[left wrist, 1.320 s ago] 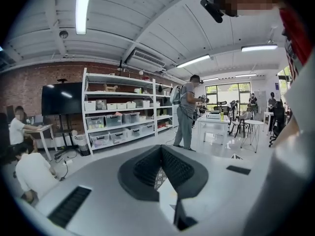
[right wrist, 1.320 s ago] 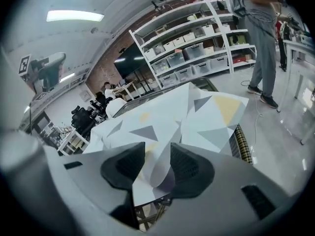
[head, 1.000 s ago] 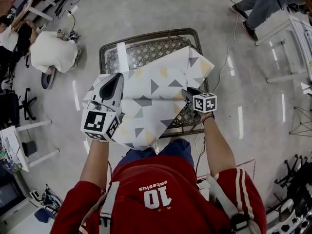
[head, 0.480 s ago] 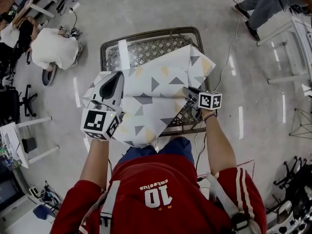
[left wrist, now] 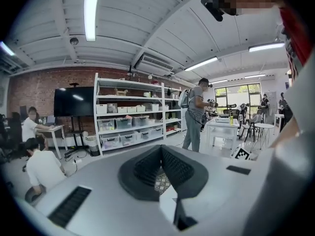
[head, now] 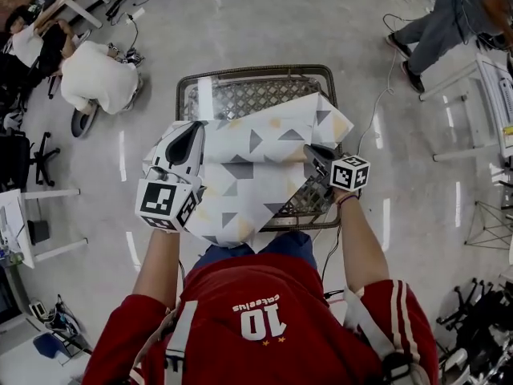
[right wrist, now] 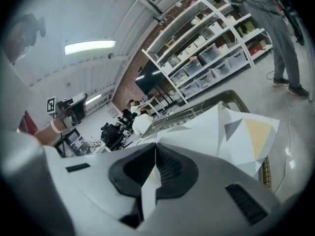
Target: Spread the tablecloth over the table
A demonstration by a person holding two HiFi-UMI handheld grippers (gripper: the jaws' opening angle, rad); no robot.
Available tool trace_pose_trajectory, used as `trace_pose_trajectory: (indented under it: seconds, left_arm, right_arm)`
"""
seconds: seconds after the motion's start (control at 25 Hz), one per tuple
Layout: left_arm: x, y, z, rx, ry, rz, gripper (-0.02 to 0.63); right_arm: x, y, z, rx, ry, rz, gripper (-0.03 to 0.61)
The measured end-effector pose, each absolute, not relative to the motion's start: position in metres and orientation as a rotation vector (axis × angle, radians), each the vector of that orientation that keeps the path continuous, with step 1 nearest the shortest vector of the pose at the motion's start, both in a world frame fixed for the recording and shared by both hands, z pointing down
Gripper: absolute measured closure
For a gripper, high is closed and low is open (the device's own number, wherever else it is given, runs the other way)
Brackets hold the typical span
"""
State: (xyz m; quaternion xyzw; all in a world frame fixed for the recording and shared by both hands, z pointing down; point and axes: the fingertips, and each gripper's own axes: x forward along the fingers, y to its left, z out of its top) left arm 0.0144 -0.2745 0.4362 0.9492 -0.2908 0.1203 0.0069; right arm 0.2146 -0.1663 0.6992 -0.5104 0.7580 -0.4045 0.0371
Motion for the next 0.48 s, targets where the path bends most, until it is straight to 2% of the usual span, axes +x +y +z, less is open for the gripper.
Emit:
trace_pose_trajectory:
  seconds: [0.48]
  left_arm:
    - [-0.045, -0.296, 0.393, 2.931, -1.109, 0.233, 0.607]
  right_arm:
    - [0.202, -0.225, 0.591, -1.607, 2.641, -0.898, 0.565]
